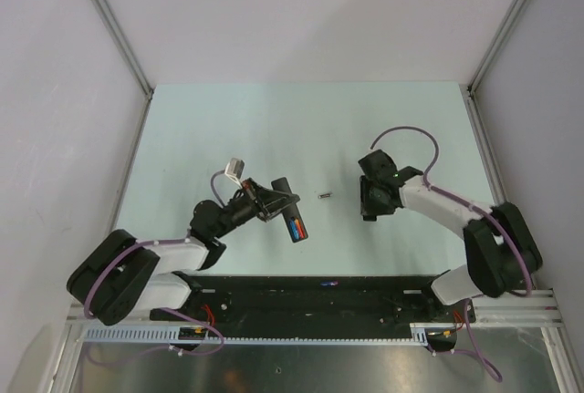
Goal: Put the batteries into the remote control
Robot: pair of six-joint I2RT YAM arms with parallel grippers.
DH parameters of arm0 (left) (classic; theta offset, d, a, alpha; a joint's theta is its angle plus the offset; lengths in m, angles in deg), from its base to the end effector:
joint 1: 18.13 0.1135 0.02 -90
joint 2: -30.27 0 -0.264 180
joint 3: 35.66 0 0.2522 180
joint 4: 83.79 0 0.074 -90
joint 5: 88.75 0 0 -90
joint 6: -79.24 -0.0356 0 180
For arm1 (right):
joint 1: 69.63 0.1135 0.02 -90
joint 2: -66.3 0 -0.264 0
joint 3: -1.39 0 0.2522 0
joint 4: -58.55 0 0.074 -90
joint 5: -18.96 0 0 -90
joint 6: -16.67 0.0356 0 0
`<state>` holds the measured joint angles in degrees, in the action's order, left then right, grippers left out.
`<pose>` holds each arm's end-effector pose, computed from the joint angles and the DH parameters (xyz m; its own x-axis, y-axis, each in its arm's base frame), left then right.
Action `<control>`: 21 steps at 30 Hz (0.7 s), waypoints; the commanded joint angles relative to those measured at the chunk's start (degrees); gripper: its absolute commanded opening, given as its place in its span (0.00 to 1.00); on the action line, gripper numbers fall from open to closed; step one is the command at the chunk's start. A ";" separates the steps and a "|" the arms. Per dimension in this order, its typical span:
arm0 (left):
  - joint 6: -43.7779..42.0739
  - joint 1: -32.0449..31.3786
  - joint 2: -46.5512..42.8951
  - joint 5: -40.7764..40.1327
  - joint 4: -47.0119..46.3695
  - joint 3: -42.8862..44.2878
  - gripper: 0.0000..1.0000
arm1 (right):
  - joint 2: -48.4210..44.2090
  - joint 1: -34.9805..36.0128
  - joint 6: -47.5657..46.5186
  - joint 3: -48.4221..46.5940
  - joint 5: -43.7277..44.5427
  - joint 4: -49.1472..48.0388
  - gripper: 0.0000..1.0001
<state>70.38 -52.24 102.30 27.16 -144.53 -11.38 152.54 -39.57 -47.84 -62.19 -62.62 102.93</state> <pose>0.1663 -0.1314 0.2018 -0.8181 -0.5193 -0.2471 0.3159 -0.0466 -0.9477 0.2432 0.1348 0.1792 -0.9113 -0.0356 -0.4101 -0.0597 0.9971 0.0462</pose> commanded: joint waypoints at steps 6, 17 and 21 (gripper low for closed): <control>3.75 -0.69 8.82 -3.94 -12.75 5.56 0.00 | -16.01 5.87 -0.10 -15.20 -3.15 22.02 0.01; 5.96 -3.95 20.25 -6.49 -20.33 11.09 0.00 | -12.07 18.71 0.61 -33.75 -9.90 37.58 0.00; 5.96 -4.56 21.04 -6.93 -20.42 11.27 0.00 | -8.55 20.03 -0.80 -37.53 -12.38 40.31 0.00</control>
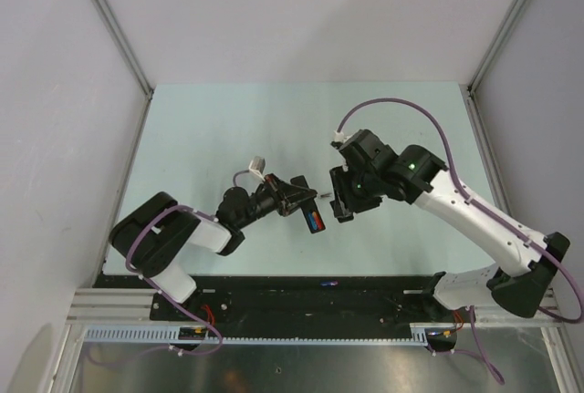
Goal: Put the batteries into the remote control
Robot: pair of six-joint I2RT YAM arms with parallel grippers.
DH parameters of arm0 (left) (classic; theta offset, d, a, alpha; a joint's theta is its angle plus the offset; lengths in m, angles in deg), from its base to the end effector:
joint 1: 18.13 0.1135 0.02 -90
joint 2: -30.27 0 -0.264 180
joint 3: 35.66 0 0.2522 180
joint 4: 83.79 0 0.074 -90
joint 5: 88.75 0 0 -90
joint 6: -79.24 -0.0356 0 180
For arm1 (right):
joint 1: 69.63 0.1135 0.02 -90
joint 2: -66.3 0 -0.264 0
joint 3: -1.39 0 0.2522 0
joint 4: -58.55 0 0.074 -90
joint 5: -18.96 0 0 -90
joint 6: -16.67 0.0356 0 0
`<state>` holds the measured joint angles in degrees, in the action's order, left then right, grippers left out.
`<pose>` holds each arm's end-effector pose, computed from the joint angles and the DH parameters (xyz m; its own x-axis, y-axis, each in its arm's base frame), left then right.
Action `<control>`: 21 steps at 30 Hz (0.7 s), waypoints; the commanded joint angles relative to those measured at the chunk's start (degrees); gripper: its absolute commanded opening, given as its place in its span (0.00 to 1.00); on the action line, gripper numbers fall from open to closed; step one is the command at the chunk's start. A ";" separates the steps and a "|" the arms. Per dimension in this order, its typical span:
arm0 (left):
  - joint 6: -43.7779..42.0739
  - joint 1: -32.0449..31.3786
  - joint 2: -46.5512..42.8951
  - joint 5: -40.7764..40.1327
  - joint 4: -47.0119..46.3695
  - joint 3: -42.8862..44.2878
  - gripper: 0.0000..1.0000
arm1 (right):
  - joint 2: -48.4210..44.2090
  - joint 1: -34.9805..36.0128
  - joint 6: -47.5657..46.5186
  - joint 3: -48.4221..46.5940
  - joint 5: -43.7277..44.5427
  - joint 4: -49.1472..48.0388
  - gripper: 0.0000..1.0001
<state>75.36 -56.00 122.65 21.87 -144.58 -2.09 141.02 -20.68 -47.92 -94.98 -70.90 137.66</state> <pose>0.2045 -0.1749 0.1652 -0.8486 -0.5230 -0.0798 0.0849 0.0142 -0.9963 0.1602 0.1838 0.3688 -0.8233 -0.2920 -0.4867 -0.4428 0.8669 0.2289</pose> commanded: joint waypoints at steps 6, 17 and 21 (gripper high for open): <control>-0.34 -1.94 0.96 -3.30 -20.38 1.19 0.00 | 7.89 2.20 -1.85 -7.91 -7.08 6.82 0.00; -0.61 -2.74 0.52 -6.12 -20.38 -0.56 0.00 | 16.33 3.52 -4.05 -12.66 -9.63 9.10 0.00; -0.87 -2.74 -0.09 -6.21 -20.38 -1.09 0.00 | 17.65 3.61 -4.23 -12.49 -9.55 8.75 0.00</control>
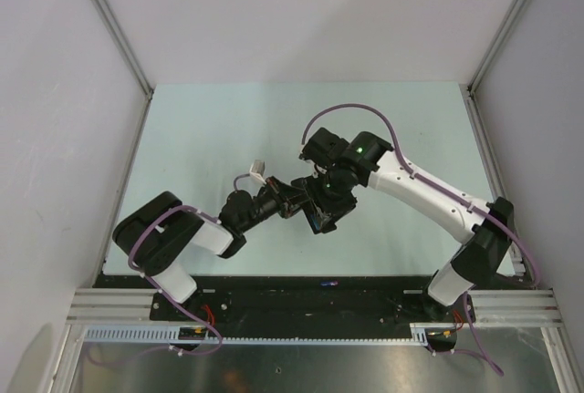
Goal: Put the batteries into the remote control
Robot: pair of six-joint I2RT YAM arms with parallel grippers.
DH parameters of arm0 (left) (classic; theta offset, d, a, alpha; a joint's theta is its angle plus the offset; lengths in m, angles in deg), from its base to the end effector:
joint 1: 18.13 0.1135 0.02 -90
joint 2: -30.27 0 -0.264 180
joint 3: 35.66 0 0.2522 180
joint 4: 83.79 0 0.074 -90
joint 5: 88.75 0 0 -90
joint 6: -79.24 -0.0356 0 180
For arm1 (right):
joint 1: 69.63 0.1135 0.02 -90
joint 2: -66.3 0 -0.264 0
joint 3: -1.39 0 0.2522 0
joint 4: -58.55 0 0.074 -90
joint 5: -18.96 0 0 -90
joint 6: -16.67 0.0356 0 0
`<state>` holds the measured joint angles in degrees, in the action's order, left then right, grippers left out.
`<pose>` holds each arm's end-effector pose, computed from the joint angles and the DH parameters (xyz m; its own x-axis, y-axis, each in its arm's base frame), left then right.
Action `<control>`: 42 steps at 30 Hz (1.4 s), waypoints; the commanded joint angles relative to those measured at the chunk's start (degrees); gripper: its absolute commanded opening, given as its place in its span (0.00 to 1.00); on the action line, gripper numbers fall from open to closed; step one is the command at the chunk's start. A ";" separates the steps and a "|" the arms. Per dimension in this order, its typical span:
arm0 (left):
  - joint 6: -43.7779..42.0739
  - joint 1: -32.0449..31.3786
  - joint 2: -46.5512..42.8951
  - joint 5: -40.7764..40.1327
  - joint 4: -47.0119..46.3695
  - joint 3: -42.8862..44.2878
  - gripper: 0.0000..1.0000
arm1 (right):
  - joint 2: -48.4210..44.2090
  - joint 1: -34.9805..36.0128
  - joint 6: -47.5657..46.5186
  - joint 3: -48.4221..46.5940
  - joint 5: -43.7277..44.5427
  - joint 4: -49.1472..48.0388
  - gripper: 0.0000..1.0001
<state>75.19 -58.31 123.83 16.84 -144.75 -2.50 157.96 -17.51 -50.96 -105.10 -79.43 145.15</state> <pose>0.1995 -0.1810 0.1588 -0.8242 -0.5616 -0.0732 0.0658 0.0334 -0.9973 0.1836 0.2444 0.3382 -0.8472 -0.4758 -0.2365 -0.5261 0.8137 0.2472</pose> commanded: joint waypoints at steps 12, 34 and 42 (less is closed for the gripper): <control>-1.31 -1.21 -2.59 -2.50 -20.29 -1.20 0.00 | 2.65 -0.17 -1.45 -2.02 -0.14 0.29 0.00; -2.63 -2.09 -3.82 -3.64 -20.29 -1.82 0.00 | 6.34 1.58 -0.84 -3.51 3.28 -1.12 0.00; -2.90 -2.27 -4.35 -3.91 -20.29 -2.08 0.00 | 7.31 1.76 -0.57 -4.30 3.90 -1.21 0.00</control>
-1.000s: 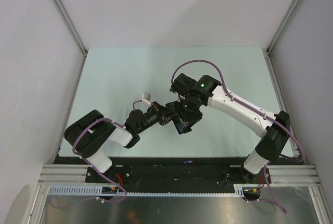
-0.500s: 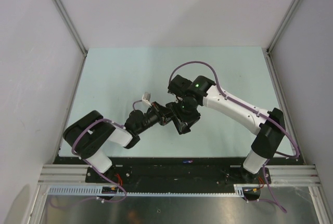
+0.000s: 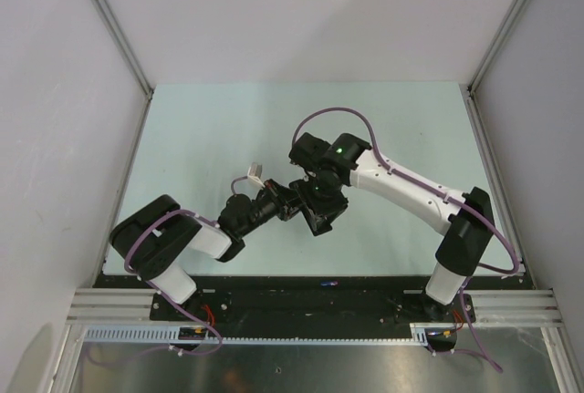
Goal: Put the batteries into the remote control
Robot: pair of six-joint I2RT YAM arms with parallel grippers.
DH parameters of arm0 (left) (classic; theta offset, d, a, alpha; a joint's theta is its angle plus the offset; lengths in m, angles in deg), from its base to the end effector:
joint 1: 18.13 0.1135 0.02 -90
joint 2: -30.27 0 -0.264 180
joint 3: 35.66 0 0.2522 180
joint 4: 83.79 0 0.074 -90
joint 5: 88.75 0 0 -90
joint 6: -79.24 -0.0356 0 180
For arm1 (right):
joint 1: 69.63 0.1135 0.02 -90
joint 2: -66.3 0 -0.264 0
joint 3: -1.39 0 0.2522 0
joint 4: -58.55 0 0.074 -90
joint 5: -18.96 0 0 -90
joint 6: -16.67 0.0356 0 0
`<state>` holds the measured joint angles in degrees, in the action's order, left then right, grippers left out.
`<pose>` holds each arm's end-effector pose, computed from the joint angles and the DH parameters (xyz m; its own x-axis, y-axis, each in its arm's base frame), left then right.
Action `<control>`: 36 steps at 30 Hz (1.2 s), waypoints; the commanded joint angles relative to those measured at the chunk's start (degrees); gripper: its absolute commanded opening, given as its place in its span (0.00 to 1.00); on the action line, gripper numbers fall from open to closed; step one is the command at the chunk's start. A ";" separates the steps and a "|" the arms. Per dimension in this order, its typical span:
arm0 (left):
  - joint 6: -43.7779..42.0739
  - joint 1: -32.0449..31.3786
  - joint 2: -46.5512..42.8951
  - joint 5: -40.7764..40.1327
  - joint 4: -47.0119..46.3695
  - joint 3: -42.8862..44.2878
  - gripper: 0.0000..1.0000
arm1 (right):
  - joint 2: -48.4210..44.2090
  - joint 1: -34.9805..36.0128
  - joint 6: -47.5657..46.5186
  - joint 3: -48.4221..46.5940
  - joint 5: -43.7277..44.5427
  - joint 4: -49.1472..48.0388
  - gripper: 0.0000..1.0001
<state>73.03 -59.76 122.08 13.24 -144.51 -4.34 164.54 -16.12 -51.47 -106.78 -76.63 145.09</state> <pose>0.1905 -0.1792 0.1583 -0.8001 -0.5899 -0.1090 0.0901 0.0615 -0.9940 0.1944 0.2687 0.3118 -0.8398 -0.5123 -0.1796 -0.5396 0.8237 0.1742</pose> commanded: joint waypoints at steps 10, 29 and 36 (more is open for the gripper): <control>-0.47 -1.35 -3.57 -0.47 -20.53 -0.25 0.00 | 1.34 0.18 0.37 -2.53 1.98 -1.58 0.00; 0.06 -2.49 -5.15 -0.39 -20.71 -0.25 0.00 | 2.49 -0.61 0.37 -3.50 1.98 -2.11 0.00; 0.15 -2.49 -5.24 -0.65 -20.80 -0.34 0.00 | 2.49 -0.52 0.37 -3.50 1.89 -1.93 0.00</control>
<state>72.17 -61.07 119.39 11.75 -142.74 -4.67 166.29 -16.29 -51.09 -107.79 -76.24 145.24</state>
